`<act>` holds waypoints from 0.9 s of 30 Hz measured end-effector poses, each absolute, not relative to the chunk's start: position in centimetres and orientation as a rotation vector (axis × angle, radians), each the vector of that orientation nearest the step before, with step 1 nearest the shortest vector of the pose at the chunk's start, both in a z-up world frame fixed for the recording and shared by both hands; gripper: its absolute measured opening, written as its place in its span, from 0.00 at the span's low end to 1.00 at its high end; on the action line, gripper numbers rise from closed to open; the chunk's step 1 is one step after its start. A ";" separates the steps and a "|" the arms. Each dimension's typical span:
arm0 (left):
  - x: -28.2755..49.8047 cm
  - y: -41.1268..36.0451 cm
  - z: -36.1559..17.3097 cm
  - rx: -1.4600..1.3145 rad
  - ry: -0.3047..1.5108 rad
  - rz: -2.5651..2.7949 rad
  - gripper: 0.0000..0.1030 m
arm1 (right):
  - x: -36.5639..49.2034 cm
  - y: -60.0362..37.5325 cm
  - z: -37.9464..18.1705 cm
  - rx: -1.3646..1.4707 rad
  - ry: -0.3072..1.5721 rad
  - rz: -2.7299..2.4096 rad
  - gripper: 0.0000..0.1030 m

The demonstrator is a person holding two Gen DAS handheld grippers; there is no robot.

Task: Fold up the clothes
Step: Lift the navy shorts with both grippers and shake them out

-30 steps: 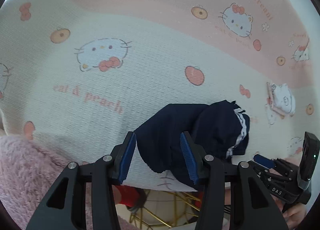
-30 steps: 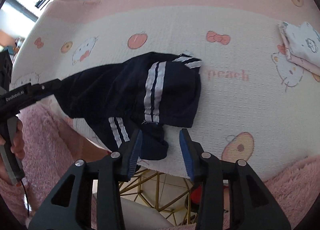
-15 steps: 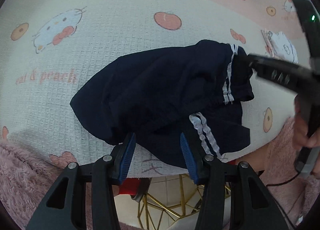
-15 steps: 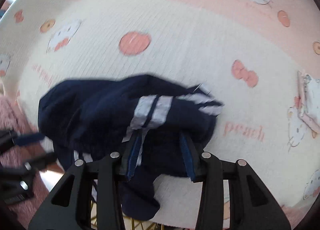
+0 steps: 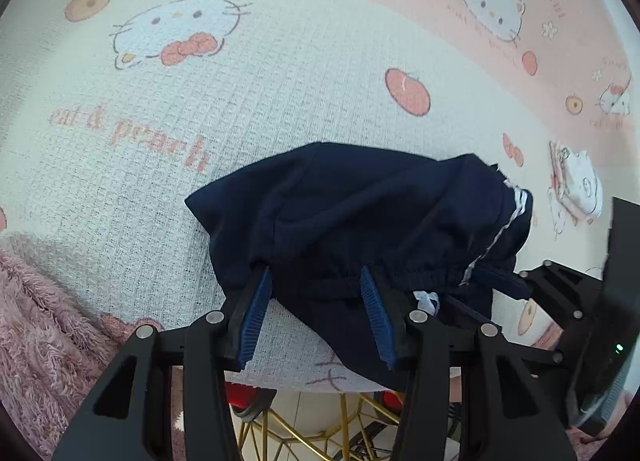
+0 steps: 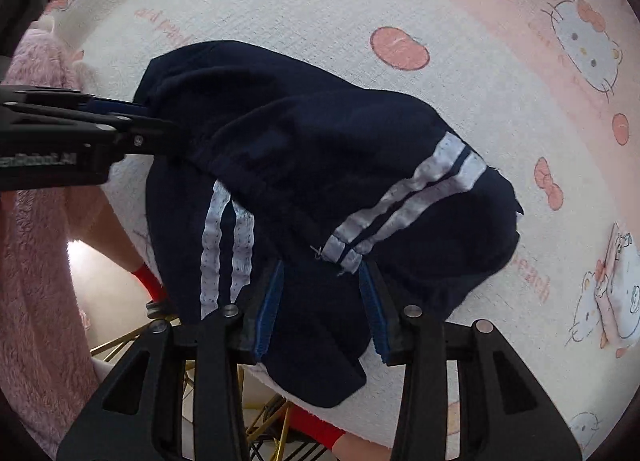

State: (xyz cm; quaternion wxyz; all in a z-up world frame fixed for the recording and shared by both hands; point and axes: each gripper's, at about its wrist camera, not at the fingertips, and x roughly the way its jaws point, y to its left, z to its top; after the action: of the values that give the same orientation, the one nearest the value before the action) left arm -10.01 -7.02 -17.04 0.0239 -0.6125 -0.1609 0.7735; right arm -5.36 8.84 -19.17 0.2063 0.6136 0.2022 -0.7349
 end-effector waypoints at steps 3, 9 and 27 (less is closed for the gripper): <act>-9.7 -8.0 -15.9 -1.831 -0.529 2.421 0.47 | -6.8 8.4 -19.2 1.684 0.567 -2.125 0.38; -9.5 -9.8 -16.6 -1.856 -0.587 2.388 0.47 | -10.8 11.2 -16.8 1.660 0.393 -2.325 0.38; -16.5 -8.6 -13.4 -1.566 -0.587 2.560 0.47 | -14.6 17.2 -13.7 1.620 0.315 -2.636 0.39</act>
State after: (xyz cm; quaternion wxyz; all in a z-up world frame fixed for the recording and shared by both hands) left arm -16.54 -8.62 -13.44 0.0418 -0.5115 -0.1918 0.8365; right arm -14.63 17.16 -13.66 0.0160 0.5208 0.1014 -0.8475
